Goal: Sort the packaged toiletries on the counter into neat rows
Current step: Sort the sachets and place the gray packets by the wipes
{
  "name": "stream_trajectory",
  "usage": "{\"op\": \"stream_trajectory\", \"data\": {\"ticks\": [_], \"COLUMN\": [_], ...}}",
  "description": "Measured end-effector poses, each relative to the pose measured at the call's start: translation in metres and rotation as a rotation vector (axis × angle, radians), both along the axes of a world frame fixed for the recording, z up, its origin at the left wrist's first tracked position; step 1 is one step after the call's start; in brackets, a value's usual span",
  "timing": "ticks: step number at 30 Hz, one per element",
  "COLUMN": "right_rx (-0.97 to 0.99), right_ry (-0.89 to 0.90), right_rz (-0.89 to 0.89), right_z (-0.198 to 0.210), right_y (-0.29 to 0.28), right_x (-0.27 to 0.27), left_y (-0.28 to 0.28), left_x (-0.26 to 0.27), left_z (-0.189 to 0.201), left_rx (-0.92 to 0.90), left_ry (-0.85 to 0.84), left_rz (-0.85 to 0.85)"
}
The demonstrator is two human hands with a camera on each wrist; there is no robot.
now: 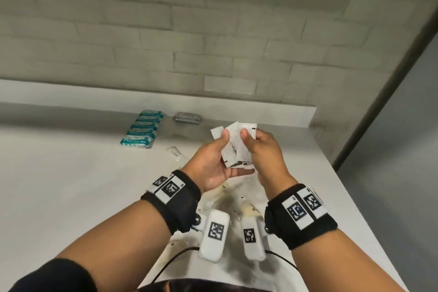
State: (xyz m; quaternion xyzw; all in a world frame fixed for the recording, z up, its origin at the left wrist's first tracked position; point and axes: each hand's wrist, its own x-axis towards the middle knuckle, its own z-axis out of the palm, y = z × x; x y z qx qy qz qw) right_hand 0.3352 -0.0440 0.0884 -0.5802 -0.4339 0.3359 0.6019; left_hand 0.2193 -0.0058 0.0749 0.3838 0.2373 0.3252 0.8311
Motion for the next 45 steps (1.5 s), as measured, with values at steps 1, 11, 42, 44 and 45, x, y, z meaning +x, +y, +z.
{"op": "stream_trajectory", "data": {"ticks": [1, 11, 42, 44, 45], "right_rx": [-0.014, -0.120, -0.064, -0.054, -0.045], "right_ry": [0.004, -0.009, 0.023, 0.101, 0.163], "right_rz": [0.025, 0.019, 0.011, 0.010, 0.018], "right_z": [-0.002, -0.009, -0.025, -0.026, -0.025], "right_y": [0.000, 0.007, 0.043, 0.045, 0.046], "right_x": [-0.004, -0.036, -0.107, -0.101, -0.099], "left_y": [-0.002, 0.001, 0.062, 0.069, 0.071], "left_x": [-0.006, -0.060, -0.140, -0.141, -0.140], "left_z": [0.000, -0.012, -0.018, -0.020, -0.021], "left_rx": [0.017, 0.135, 0.210, 0.217, 0.225], "left_ry": [0.011, 0.156, 0.190, 0.185, 0.184], "left_rz": [-0.016, -0.004, 0.143, 0.163, 0.170]}}
